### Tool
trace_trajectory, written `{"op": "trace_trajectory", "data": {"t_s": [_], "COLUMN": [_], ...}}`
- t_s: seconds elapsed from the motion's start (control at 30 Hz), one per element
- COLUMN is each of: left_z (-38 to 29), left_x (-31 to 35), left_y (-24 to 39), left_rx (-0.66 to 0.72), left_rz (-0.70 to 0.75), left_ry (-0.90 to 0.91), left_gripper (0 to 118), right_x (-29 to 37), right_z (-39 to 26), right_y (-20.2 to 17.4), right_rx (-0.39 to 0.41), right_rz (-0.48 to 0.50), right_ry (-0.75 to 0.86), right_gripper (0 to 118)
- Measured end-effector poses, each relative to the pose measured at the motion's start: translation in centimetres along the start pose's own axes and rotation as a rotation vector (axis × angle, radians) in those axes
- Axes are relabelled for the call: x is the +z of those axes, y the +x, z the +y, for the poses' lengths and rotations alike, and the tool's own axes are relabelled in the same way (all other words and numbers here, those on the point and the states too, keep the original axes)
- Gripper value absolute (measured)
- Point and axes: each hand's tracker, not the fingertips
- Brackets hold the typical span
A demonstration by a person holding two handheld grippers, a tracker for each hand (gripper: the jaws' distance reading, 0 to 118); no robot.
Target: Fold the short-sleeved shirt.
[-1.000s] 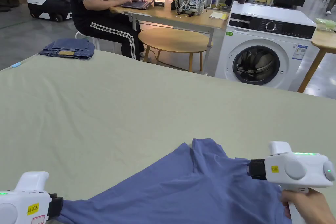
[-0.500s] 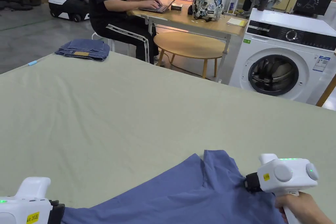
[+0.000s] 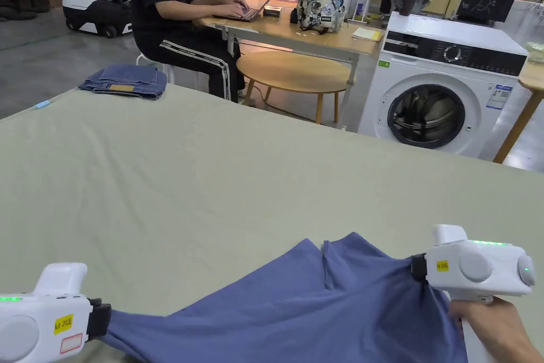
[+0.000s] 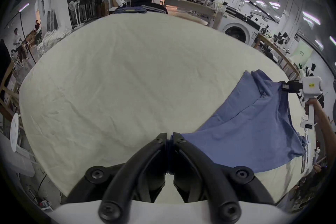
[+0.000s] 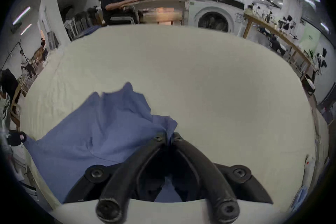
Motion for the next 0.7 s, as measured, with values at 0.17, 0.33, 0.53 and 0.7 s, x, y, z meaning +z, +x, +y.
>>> {"op": "trace_trajectory", "data": {"t_s": [0.17,0.33,0.53,0.7], "left_z": [1.7,5.8,13.3,20.6], "left_x": [2.0,5.1,9.5,13.3], "left_y": [1.3,4.0,8.3,11.9], "left_rx": [-0.032,-0.097,-0.188,-0.214], "left_rz": [-0.037,-0.089,-0.119,-0.151], "left_ry": [0.086,0.190,0.311,0.409], "left_gripper": [0,0,0,0], "right_x": [5.8,12.6,21.9,28.0], "right_z": [0.7,2.3,5.0,7.3], "right_y": [1.6,4.2,6.0,7.2], "right_rx": [-0.023,-0.040,-0.053,-0.084], "right_rz": [-0.051,-0.137,-0.216,-0.310], "right_ry": [0.095,0.234,0.402,0.509], "right_gripper": [2,2,2,2]}}
